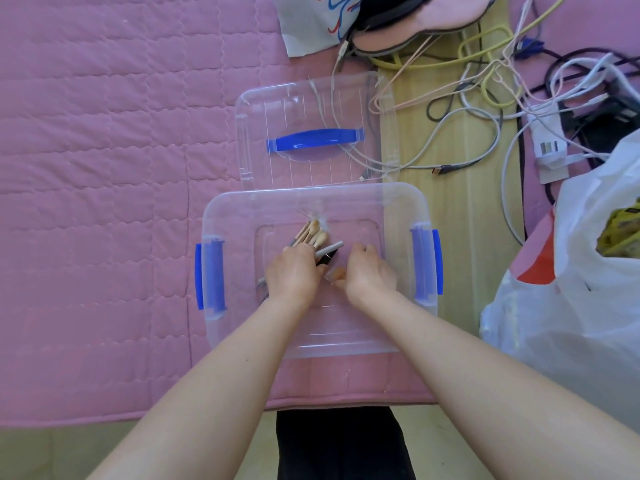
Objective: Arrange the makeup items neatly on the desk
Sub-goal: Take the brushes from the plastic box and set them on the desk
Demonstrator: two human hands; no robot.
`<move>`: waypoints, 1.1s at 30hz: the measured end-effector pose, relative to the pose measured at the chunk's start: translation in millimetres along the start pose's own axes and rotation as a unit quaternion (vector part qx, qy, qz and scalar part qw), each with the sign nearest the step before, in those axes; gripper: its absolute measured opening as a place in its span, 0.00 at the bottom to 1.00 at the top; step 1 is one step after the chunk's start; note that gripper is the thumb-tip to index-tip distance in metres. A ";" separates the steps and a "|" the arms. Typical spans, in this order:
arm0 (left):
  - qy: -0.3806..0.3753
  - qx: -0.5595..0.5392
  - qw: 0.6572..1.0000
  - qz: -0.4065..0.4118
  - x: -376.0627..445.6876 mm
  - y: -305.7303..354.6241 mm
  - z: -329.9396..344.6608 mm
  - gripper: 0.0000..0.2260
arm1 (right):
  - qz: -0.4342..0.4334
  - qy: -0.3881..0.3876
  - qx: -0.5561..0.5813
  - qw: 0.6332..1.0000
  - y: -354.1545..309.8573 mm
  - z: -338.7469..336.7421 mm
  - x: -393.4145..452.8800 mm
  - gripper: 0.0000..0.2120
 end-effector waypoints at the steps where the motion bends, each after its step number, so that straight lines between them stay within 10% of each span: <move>1: -0.001 0.000 1.000 -0.001 -0.1 -0.8 0.1 0.09 | -0.001 -0.001 -0.004 1.000 0.0 -0.1 -0.6 0.26; 14: -0.016 -0.185 0.982 -0.017 -20.8 -12.5 -29.5 0.22 | -0.115 -0.001 -0.071 0.991 -5.7 -2.7 -5.8 0.12; 19: 0.016 -0.236 0.972 0.009 -28.8 -27.1 -43.2 0.15 | -0.203 0.009 -0.093 0.975 -19.0 -7.8 -7.9 0.23; 28: -0.005 -0.219 0.976 -0.006 -27.6 -43.2 -28.1 0.07 | -0.257 0.043 -0.105 0.960 -53.1 -13.6 -3.8 0.04; 33: -0.039 -0.234 0.971 -0.023 -21.9 -45.1 -24.2 0.08 | -0.267 0.093 -0.258 0.924 -59.3 -11.6 3.5 0.11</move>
Point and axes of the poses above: each hand's wrist, its own x-axis towards the middle knuckle, its own z-axis out of the palm, y = z × x, the point moved 4 cm from there along x, towards the middle knuckle, and after that the axes turned 14 degrees about -y, right-handed, at the moved point
